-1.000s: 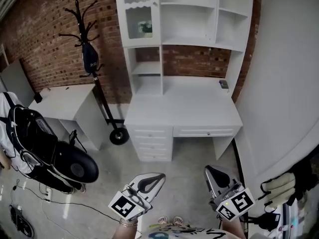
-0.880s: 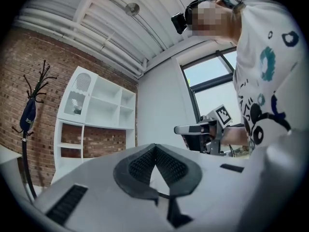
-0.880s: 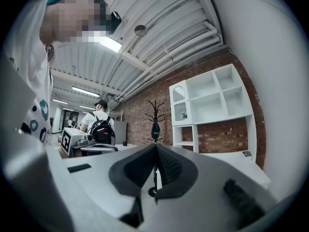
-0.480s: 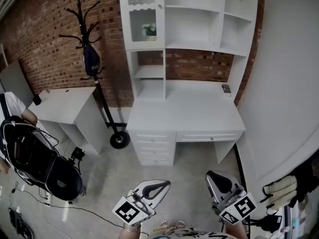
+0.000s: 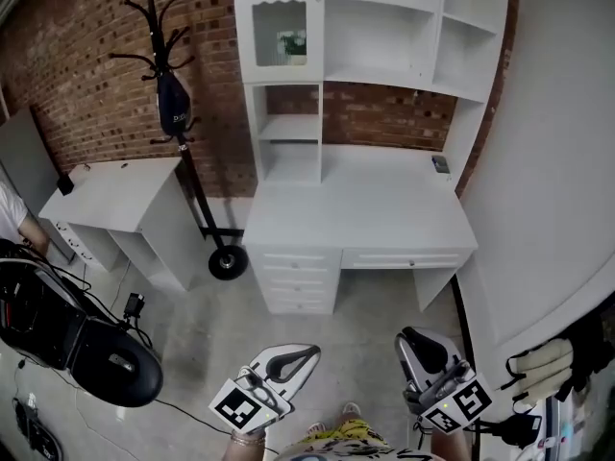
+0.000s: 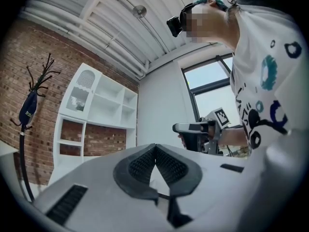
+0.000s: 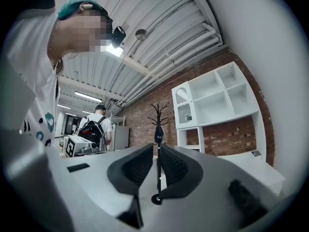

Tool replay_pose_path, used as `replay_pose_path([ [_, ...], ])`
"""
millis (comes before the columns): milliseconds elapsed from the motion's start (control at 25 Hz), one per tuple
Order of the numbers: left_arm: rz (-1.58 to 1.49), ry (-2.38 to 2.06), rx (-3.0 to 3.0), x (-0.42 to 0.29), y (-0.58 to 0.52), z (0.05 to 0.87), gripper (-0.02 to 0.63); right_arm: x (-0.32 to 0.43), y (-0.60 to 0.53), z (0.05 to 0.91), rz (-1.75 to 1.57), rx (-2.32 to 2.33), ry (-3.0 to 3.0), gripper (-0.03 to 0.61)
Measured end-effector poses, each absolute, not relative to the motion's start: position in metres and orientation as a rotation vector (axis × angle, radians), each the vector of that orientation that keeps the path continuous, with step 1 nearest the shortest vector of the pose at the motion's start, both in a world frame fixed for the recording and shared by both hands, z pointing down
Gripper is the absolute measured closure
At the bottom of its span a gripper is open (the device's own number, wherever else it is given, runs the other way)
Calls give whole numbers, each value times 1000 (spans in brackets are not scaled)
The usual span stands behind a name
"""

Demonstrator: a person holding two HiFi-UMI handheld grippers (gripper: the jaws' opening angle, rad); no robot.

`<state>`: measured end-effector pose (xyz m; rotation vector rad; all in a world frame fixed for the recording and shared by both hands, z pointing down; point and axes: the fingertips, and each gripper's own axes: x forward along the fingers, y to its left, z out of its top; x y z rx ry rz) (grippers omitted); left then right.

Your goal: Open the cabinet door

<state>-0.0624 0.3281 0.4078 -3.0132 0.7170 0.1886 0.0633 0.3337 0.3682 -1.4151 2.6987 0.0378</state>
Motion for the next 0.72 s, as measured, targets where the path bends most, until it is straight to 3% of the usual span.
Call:
replay_pose_path([
  [720, 200, 894, -2940, 2, 173, 396, 600, 127, 181, 358, 269, -1285, 2811, 548],
])
